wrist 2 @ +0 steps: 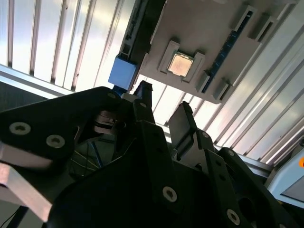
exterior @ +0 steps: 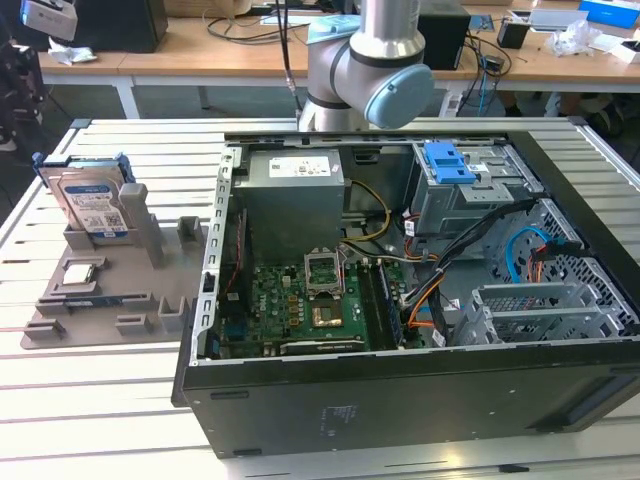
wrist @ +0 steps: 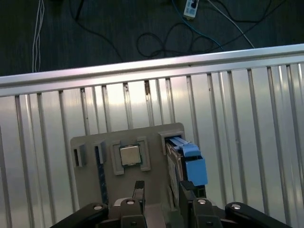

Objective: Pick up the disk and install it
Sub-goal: 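Pick up the disk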

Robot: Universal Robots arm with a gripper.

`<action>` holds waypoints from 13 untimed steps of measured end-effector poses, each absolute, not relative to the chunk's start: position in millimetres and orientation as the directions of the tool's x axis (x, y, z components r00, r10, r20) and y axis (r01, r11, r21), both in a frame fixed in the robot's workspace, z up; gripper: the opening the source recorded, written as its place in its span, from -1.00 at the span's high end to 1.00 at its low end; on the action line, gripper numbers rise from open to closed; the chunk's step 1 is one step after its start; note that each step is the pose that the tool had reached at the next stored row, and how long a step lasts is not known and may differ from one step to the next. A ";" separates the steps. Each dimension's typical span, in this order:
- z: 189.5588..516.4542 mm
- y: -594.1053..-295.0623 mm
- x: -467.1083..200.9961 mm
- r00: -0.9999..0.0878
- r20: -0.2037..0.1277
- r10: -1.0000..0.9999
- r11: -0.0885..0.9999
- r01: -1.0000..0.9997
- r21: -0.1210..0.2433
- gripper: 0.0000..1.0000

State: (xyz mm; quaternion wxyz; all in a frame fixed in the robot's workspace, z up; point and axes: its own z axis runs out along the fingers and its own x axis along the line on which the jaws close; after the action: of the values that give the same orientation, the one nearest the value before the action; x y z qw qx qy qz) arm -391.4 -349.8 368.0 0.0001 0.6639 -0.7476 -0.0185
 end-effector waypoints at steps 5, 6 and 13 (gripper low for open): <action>367.4 -341.4 -387.1 -0.115 -0.024 -0.993 0.114 -0.993 0.028 0.16; 367.4 -340.0 -386.7 -0.115 -0.024 -0.993 0.114 -0.993 0.028 0.16; 366.4 -328.5 -385.9 -0.111 -0.025 -0.994 0.110 -0.994 0.028 0.16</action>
State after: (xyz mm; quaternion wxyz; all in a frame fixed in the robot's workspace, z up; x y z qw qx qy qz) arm -385.9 -328.5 366.4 0.0001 0.6667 -0.7451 -0.0185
